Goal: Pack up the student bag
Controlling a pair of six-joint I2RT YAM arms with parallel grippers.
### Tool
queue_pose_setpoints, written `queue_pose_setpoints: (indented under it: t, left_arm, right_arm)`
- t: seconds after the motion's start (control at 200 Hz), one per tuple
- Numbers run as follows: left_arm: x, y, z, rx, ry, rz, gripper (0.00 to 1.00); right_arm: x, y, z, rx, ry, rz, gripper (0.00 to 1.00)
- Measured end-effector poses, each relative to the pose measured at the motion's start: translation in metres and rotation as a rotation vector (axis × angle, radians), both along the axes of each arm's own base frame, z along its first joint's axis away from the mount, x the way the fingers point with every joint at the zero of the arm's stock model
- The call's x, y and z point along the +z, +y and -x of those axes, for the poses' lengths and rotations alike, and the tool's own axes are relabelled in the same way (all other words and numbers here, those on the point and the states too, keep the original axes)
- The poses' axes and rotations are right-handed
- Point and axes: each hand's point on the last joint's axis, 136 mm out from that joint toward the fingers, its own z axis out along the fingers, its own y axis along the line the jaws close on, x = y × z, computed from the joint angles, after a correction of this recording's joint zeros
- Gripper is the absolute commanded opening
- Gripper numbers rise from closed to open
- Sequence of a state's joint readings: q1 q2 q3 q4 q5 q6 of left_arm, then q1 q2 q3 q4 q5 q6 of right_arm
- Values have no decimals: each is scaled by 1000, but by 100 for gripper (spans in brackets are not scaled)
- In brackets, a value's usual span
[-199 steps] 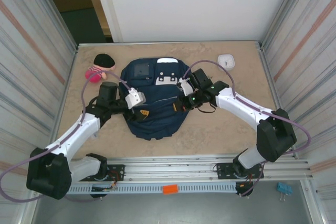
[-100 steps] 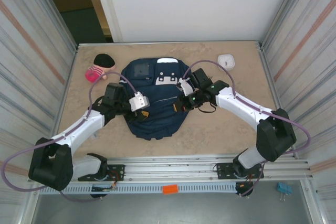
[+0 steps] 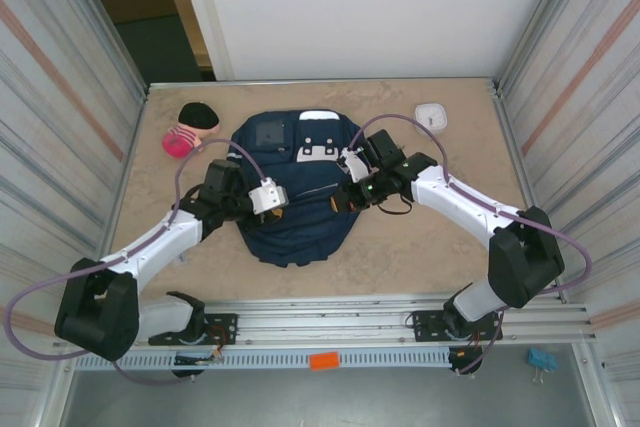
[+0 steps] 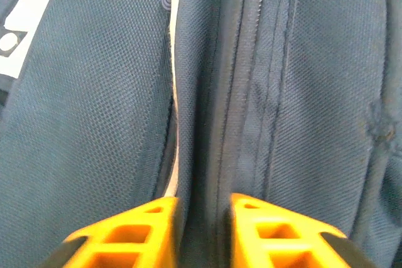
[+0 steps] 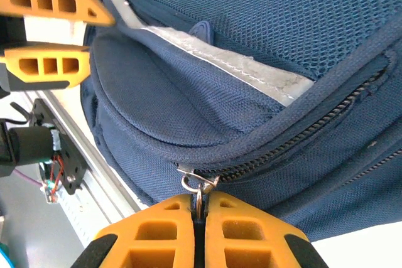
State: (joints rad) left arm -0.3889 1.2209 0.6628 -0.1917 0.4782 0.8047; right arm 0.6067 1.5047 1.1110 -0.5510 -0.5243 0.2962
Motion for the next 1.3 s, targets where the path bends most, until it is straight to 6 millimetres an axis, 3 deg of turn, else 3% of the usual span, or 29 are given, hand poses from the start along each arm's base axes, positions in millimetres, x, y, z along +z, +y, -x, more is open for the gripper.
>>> queue_pose_setpoints:
  t: [0.055, 0.376, 0.556, 0.862, 1.303]
  left_arm:
    - [0, -2, 5, -11, 5, -4, 0]
    - [32, -11, 31, 72, 7, 31, 0]
    - [34, -15, 41, 161, 94, 62, 0]
    - [41, -21, 19, 340, 222, 89, 0]
    - [39, -41, 2, 388, 291, 113, 0]
  right_arm:
    - [0, 0, 0, 0, -1, 1, 0]
    - [12, -4, -13, 24, -20, 16, 0]
    - [12, -3, -20, 47, -21, 27, 0]
    - [14, -2, -21, 58, -56, 49, 0]
    - [20, 37, 0, 79, -81, 14, 0]
